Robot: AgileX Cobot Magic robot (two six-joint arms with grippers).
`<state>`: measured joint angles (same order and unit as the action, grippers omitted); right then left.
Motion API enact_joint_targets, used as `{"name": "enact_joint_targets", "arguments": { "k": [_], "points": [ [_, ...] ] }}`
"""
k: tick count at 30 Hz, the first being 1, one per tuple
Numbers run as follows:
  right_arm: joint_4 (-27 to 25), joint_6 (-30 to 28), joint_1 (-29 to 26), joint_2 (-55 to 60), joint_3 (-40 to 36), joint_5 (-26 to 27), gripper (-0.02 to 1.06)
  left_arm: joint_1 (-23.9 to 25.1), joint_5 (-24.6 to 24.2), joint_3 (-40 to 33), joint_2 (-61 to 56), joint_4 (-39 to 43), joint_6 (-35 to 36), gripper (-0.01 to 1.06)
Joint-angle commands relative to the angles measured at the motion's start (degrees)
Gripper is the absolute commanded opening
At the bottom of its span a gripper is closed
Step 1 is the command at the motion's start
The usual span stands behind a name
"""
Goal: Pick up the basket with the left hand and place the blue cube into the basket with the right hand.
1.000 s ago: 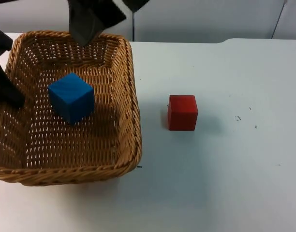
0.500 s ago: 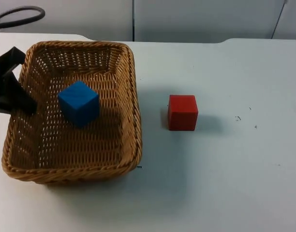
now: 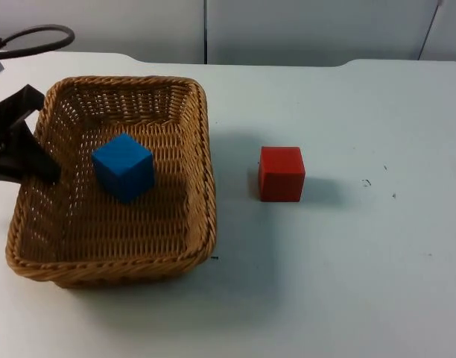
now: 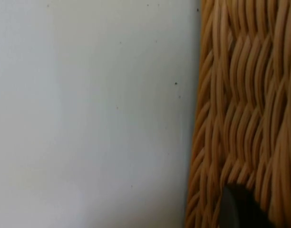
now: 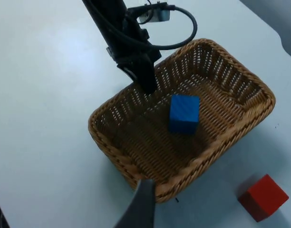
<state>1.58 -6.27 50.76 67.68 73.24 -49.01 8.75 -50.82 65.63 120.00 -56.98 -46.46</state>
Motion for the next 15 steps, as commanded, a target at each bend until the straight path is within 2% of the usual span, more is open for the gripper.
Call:
{"name": "enact_joint_targets", "arguments": {
  "k": [1,9,12,13,15],
  "points": [
    [-0.3,0.3,0.3,-1.9,-1.3,1.9,0.82,0.2,0.0,0.4,0.0,-1.2,-1.2,0.0],
    [-0.3,0.4,0.3,-5.7,-1.9,1.9,0.82,0.2,0.0,0.4,0.0,-1.3,-1.2,0.02],
    [-0.2,0.4,0.3,-5.9,-1.9,0.9,0.82,0.2,0.1,0.4,0.0,-1.3,-1.2,0.18],
    [-0.2,0.4,0.3,-5.9,-1.9,0.9,0.82,0.2,0.1,0.4,0.0,-1.3,-1.2,0.18],
    [-0.2,0.4,0.3,-5.9,-1.9,0.4,0.82,0.2,0.6,0.4,0.0,-1.3,-1.5,0.38]
  ]
}}
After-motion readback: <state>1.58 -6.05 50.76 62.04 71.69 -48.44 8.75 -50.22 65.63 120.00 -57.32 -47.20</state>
